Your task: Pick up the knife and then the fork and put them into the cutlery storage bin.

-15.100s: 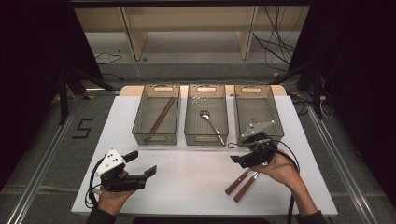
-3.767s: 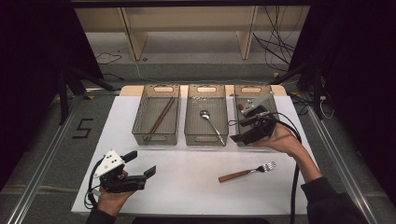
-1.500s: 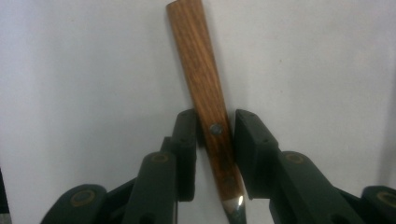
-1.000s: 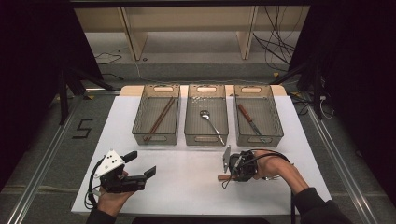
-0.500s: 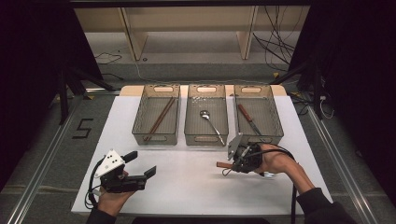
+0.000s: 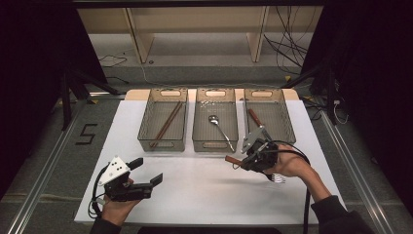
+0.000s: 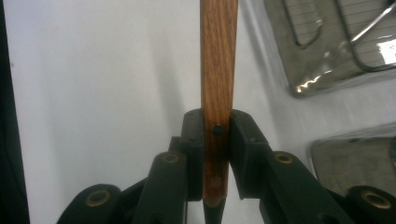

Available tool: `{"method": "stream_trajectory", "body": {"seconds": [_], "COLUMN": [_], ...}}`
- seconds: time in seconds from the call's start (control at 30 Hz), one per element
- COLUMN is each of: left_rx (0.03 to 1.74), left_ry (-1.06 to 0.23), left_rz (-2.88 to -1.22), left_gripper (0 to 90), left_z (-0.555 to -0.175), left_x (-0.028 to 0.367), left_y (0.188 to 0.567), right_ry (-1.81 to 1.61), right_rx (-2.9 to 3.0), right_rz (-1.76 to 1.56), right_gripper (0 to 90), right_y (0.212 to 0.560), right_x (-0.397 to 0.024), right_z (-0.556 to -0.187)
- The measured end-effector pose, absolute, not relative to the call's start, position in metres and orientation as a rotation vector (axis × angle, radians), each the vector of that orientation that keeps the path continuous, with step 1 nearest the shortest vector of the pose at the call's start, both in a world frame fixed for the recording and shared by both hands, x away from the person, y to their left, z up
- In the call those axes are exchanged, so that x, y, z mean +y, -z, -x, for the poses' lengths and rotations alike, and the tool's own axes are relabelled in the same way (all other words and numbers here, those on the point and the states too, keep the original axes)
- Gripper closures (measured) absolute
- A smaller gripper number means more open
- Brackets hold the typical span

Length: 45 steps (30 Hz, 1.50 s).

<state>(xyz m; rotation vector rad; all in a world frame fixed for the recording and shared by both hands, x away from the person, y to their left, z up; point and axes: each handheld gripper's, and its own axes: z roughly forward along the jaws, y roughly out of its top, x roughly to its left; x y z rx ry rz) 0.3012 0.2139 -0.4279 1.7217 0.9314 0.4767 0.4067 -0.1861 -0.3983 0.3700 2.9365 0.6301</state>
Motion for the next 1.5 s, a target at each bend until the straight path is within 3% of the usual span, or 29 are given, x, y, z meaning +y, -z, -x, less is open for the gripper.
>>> {"method": "stream_trajectory", "body": {"seconds": [0.97,1.5], "left_rx": [0.929,0.931], "left_ry": [-0.476,-0.472], "left_rz": [-1.727,-1.718], "left_gripper": [9.8,9.8], "left_z": [-0.302,-0.302], "left_x": [0.214,0.216], "left_y": [0.428,0.428], "right_ry": [-1.020,-0.934], "right_rx": [2.550,2.401], "right_rz": [-1.031,-1.271], "right_gripper": [77.0,77.0], "right_y": [0.298,0.294], "right_x": [-0.232,-0.243], "right_z": [-0.476,-0.531]}}
